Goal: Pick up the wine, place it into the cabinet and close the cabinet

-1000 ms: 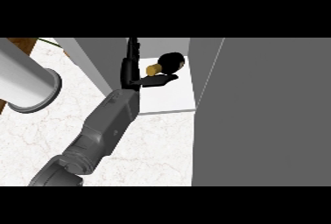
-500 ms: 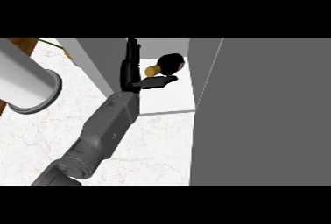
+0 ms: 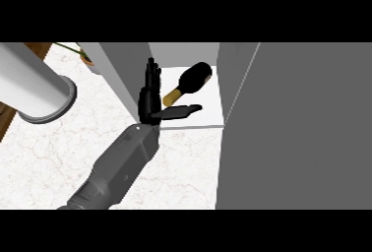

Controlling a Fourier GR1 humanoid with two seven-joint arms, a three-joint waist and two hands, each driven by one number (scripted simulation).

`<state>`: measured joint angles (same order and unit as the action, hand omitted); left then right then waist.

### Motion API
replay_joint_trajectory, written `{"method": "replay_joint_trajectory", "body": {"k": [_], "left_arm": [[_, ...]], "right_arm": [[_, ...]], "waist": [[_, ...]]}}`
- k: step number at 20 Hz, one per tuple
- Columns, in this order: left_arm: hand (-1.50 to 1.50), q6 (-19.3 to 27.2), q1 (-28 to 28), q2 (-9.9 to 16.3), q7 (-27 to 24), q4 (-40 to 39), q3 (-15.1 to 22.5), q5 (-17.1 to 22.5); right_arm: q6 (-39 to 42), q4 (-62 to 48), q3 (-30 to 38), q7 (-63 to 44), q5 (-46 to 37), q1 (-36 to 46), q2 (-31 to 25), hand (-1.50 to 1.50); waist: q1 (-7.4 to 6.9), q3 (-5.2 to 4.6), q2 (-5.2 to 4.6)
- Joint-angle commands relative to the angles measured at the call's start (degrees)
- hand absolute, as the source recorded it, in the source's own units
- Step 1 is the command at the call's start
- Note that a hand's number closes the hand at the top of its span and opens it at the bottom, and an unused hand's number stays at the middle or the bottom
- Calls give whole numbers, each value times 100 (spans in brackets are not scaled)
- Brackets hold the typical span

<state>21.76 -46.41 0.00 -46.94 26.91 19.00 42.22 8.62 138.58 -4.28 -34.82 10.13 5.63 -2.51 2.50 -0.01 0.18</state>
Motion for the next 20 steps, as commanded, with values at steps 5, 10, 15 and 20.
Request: {"method": "replay_joint_trajectory", "body": {"k": [5, 10, 15, 20], "left_arm": [[-150, 1488, 1329, 0, 214, 2229, 1624, 349], [-150, 1907, 1829, 1, 344, 3124, 1909, -11], [-150, 2416, 2335, 358, 1003, 4777, 2377, -274], [-150, 2816, 3419, 335, 765, 5558, 2747, -768]], "right_arm": [[-108, 620, 176, -178, 52, -191, -118, -150], [-112, 538, 379, -289, 401, -102, -187, -150], [-270, 752, -448, -237, -437, -380, 95, -150], [-106, 791, 430, -380, 452, -275, -267, -150]], "waist": [[-214, 3, 27], [-233, 2, -3], [-285, 2, 26], [-261, 4, 9]]}}
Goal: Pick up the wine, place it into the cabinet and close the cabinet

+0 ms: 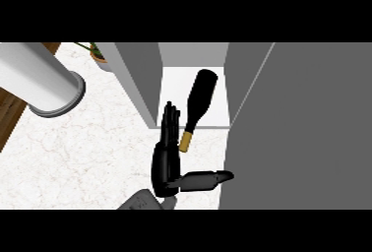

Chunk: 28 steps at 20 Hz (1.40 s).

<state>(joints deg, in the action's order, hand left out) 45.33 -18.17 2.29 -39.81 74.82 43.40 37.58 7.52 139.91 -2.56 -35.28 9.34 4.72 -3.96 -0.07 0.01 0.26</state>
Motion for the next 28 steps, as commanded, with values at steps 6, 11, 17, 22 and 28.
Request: {"method": "replay_joint_trajectory", "body": {"k": [6, 11, 17, 22, 28], "left_arm": [[-150, 876, 1064, 651, 601, 1990, 472, -764], [-150, 655, 1783, 994, 512, 2738, 785, -960], [-150, -152, 2312, 1875, 444, 3387, 585, -733], [-150, -374, 2456, 2648, 842, 4265, 251, -648], [-150, -866, 2953, 2767, 466, 4112, -11, -486]], "right_arm": [[14, 785, 120, -467, 543, -216, -133, -150], [342, 450, 443, -224, 1103, -243, -257, -150], [540, 486, -63, -462, 1066, -435, -135, 150], [739, 644, -181, -463, 948, -460, -197, 150], [949, 197, -679, -312, 1144, -787, 21, 150]], "waist": [[1, 1, -1], [-2, 2, -8], [1, -2, -4], [8, 0, -3], [-6, -3, -17]]}}
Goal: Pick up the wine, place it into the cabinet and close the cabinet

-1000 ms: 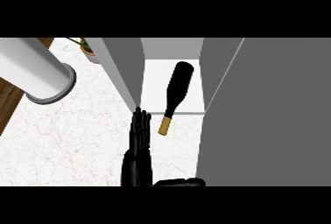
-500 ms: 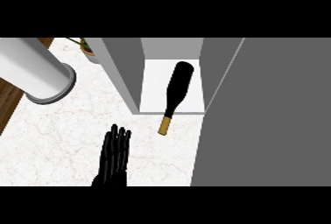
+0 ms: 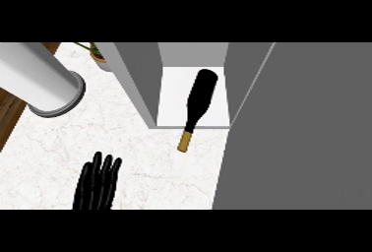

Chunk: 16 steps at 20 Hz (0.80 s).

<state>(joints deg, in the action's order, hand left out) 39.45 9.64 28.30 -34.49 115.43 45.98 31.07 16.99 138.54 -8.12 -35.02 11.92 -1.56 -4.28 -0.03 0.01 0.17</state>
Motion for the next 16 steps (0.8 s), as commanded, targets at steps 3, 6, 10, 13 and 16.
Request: {"method": "replay_joint_trajectory", "body": {"k": [3, 6, 10, 13, 16], "left_arm": [[-150, -510, 422, 433, -252, 135, -529, 248], [-150, -388, 523, 710, 48, 641, -1067, 544], [-150, -850, 1221, 967, -418, 790, -1308, 680], [-150, -1409, 1483, 1172, -584, 718, -1813, 1061], [-150, -1726, 1521, 1251, -522, 549, -2378, 1405]], "right_arm": [[13, 560, -470, -568, 1022, -675, 132, 150], [-120, 1096, -932, -885, 931, -1052, 228, 150], [129, 1034, -1539, -934, 722, -809, 153, 150], [158, 1053, -2202, -872, 299, -773, 218, 150], [-33, 995, -2834, -1024, -46, -690, 350, 150]], "waist": [[3, -3, 0], [39, -2, 19], [-59, -8, 30], [-59, -13, 37], [-29, -12, 24]]}}
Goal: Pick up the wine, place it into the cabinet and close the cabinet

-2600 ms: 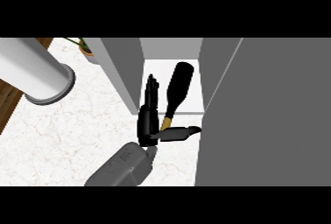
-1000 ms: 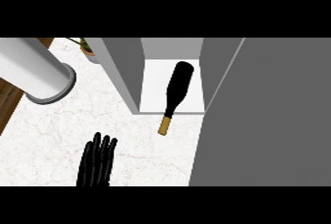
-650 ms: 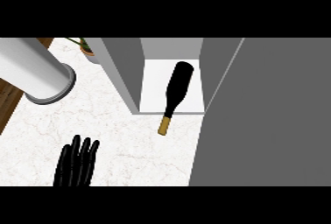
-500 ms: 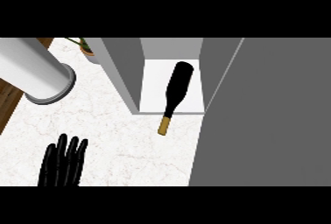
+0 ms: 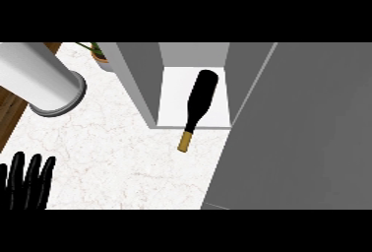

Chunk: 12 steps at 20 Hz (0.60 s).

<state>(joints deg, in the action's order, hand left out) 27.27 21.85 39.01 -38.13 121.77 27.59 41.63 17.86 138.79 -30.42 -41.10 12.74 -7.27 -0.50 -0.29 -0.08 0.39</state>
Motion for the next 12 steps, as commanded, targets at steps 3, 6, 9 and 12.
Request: {"method": "replay_joint_trajectory", "body": {"k": [3, 6, 9, 12], "left_arm": [[-150, -683, 618, 328, -210, -66, -688, 372], [-150, -922, 753, 448, -158, -13, -998, 545], [-150, -1003, 437, 673, 280, -36, -1450, 861], [-150, -1345, 642, 865, 332, 10, -1833, 1096]], "right_arm": [[-397, 1132, -1321, -387, -654, -268, 50, 150], [-691, 985, -1687, -268, -1020, -88, 50, 150], [-1464, 721, -2401, -238, -1361, 288, 49, 150], [-1854, 367, -2386, -59, -1509, 624, 39, 150]], "waist": [[28, -4, 39], [35, -3, 33], [71, -6, 24], [-19, -7, 17]]}}
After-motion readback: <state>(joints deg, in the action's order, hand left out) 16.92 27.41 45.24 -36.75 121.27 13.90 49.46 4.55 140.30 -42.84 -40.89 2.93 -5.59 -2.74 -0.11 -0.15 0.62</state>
